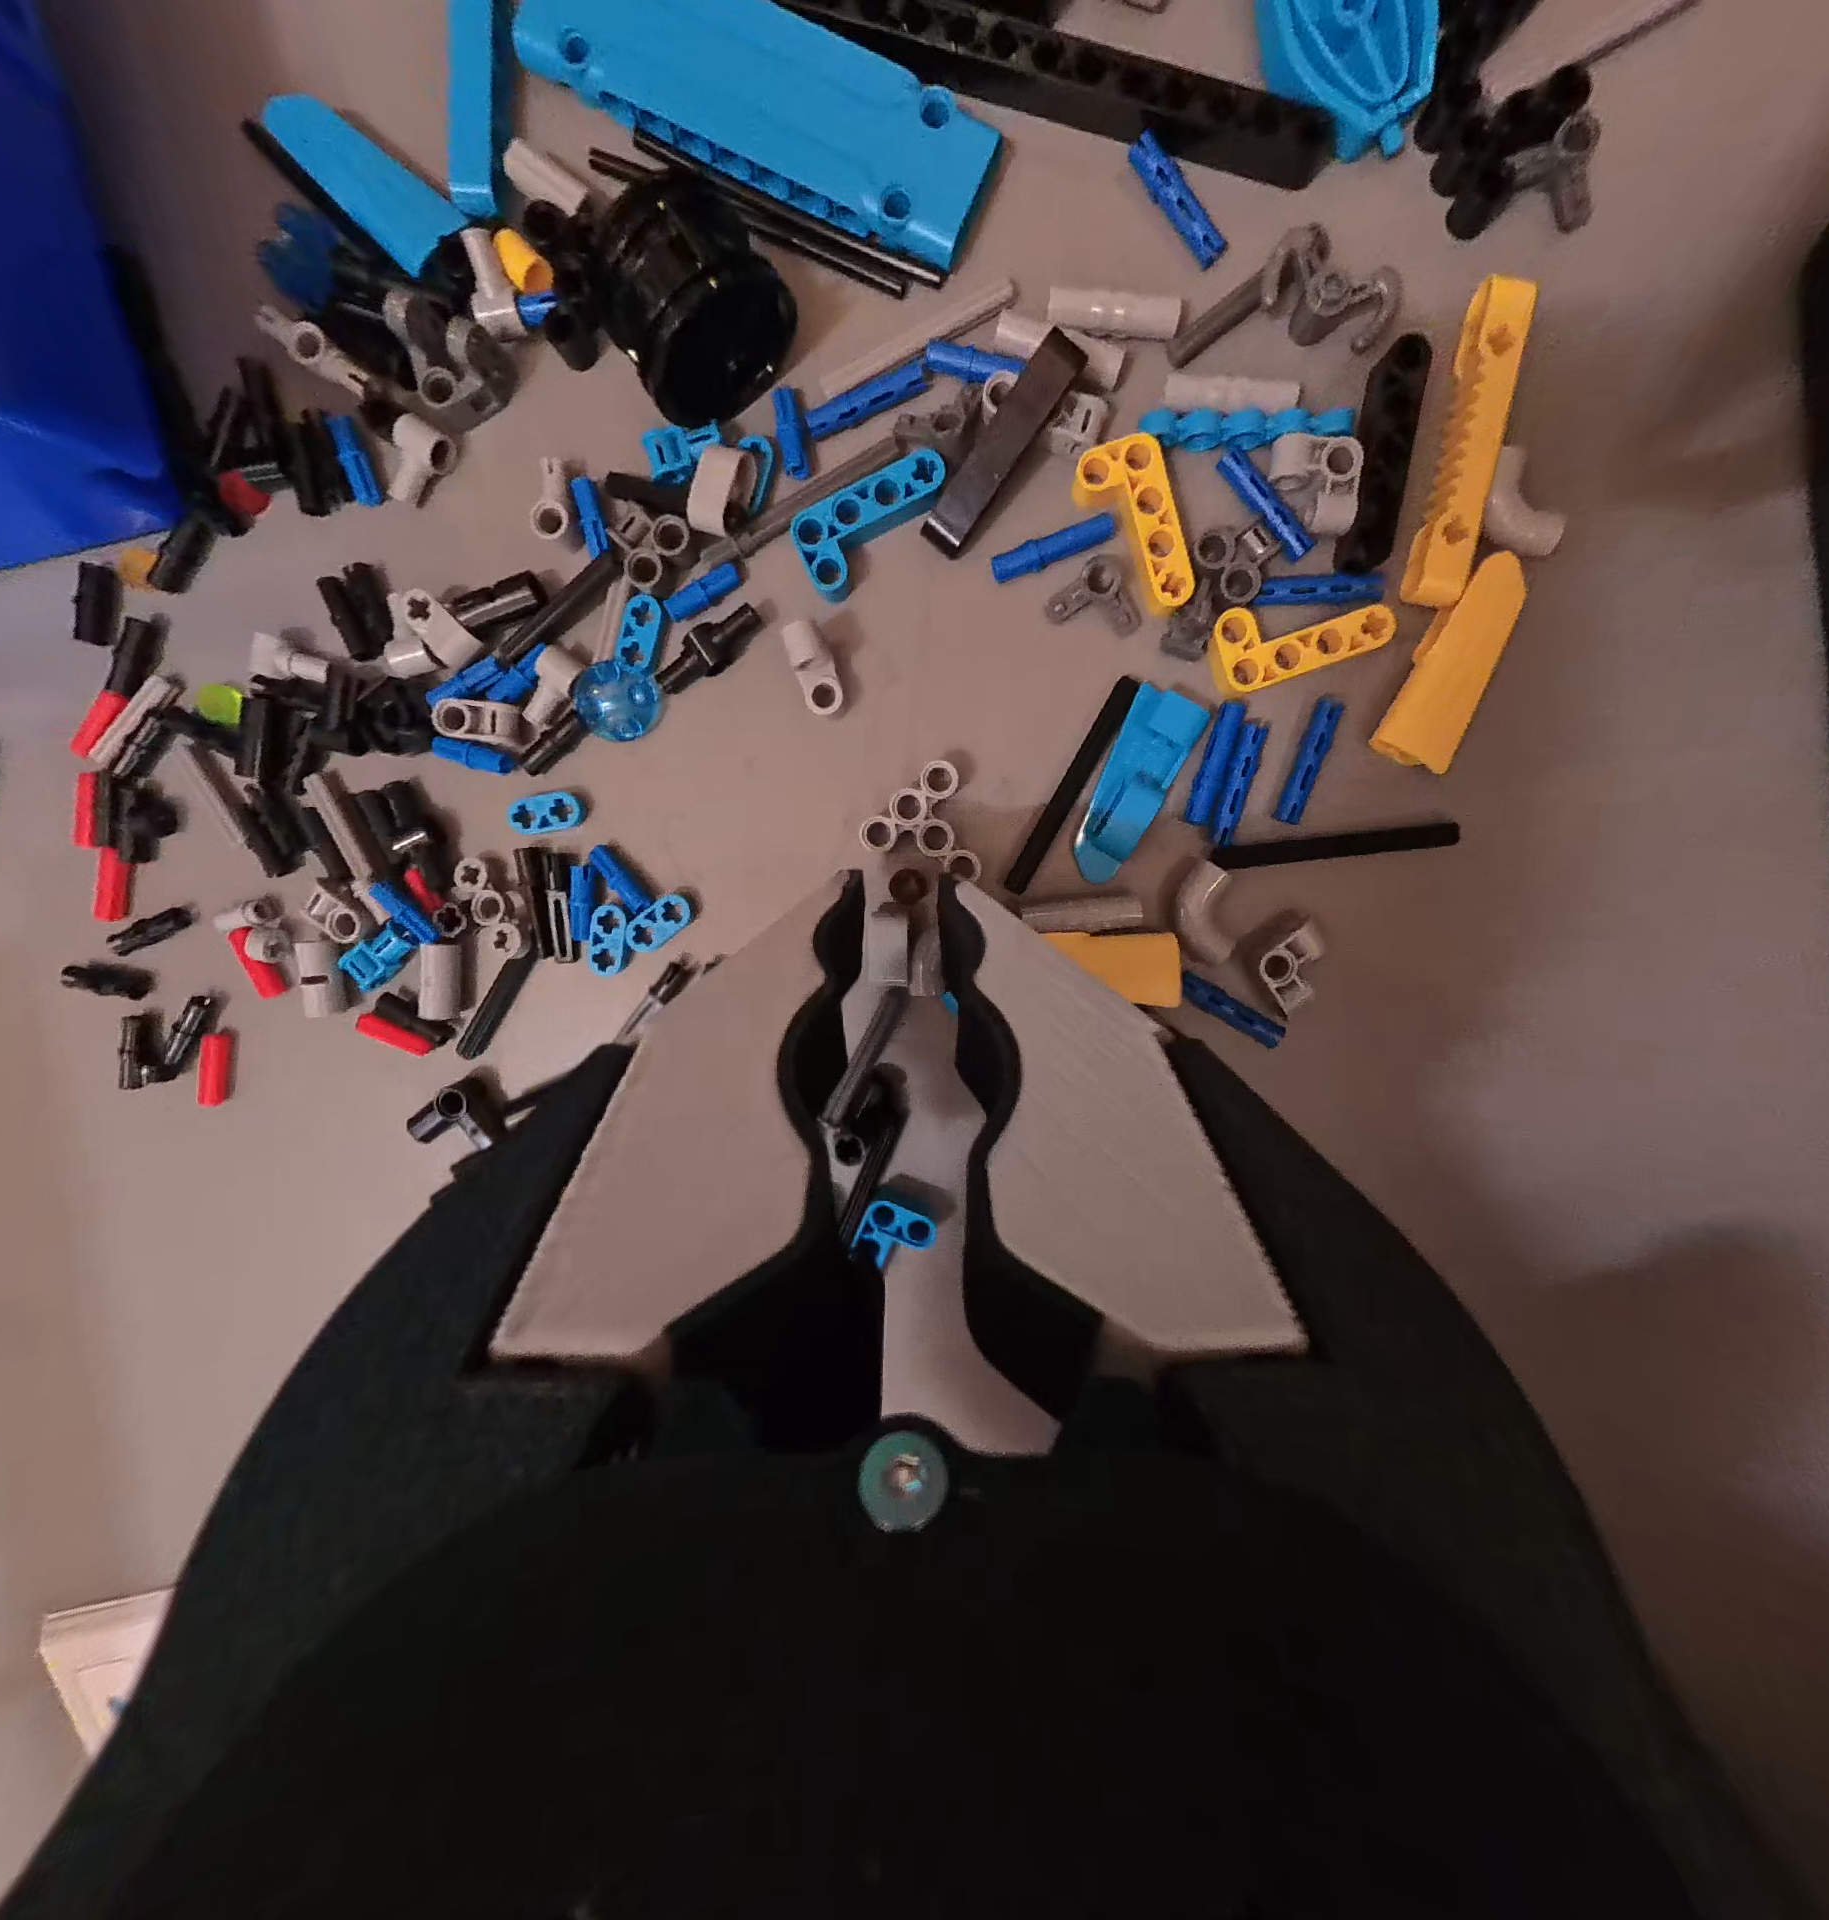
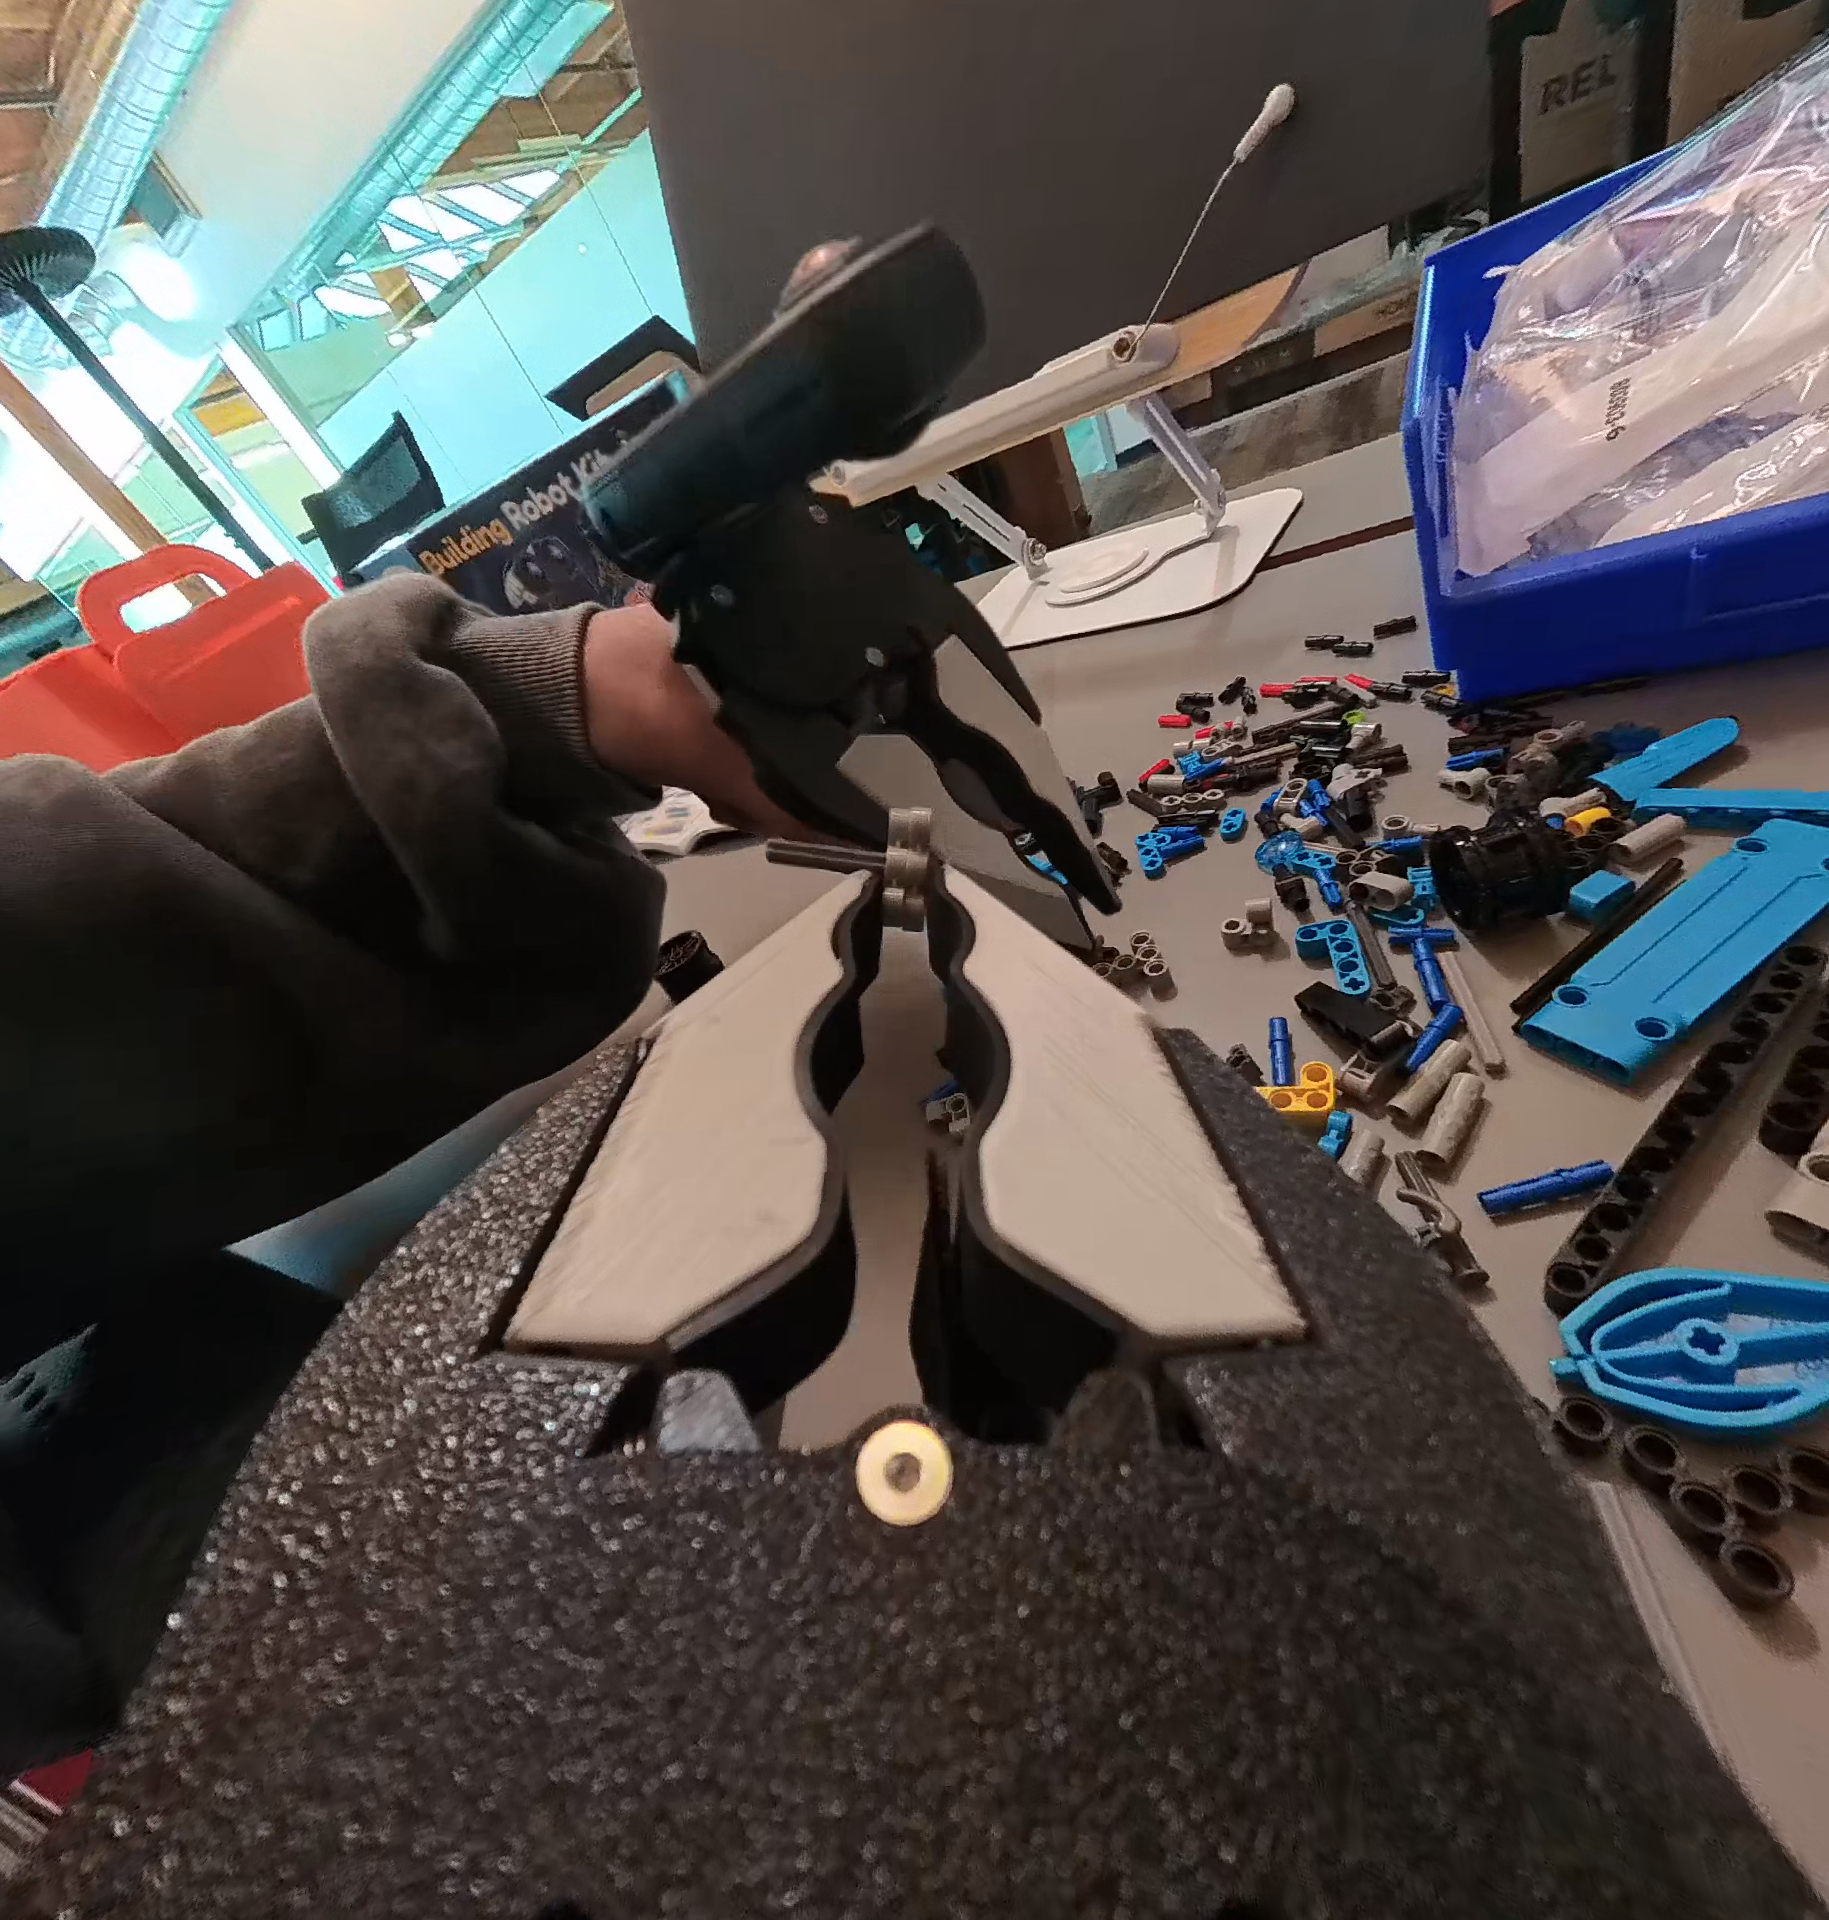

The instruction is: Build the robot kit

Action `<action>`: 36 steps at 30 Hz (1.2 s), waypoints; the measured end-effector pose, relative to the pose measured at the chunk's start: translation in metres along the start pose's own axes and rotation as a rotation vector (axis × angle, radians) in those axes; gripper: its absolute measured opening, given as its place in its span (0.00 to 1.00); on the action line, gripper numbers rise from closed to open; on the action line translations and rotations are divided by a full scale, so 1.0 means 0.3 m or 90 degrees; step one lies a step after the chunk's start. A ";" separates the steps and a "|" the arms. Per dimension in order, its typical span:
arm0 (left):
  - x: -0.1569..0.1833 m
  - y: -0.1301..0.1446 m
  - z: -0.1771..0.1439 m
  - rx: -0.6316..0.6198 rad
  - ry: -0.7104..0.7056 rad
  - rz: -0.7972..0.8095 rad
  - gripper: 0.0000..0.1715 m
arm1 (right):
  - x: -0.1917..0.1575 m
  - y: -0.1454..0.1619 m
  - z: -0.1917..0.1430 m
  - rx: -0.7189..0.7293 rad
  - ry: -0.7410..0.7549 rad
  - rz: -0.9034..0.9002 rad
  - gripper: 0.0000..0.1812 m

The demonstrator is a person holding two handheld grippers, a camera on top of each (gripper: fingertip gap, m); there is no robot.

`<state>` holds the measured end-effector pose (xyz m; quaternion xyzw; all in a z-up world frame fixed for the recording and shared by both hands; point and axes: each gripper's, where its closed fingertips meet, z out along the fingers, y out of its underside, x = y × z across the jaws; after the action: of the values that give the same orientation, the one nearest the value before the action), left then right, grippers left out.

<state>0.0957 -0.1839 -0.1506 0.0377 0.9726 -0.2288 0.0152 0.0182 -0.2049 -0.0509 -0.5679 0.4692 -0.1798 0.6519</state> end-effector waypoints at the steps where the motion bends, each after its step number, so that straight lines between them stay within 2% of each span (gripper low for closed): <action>1: 0.001 0.003 0.008 -0.008 0.005 0.003 0.08 | 0.002 -0.002 -0.002 0.003 -0.001 0.004 0.04; 17: -0.006 0.005 0.001 -0.041 0.045 0.017 0.06 | 0.007 -0.011 -0.012 0.016 -0.016 0.031 0.04; 24: 0.006 0.015 0.037 -0.069 0.050 0.043 0.05 | 0.007 -0.009 -0.011 0.014 -0.016 0.032 0.04; 31: 0.015 0.018 0.033 -0.043 0.034 0.017 0.04 | 0.011 -0.008 -0.009 0.012 -0.018 0.041 0.04; 36: 0.018 0.025 0.028 -0.023 0.026 -0.001 0.09 | 0.011 -0.005 -0.006 0.008 -0.016 0.037 0.04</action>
<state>0.0911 -0.1807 -0.1617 0.0413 0.9768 -0.2101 -0.0039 0.0187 -0.2089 -0.0508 -0.5520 0.4762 -0.1566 0.6664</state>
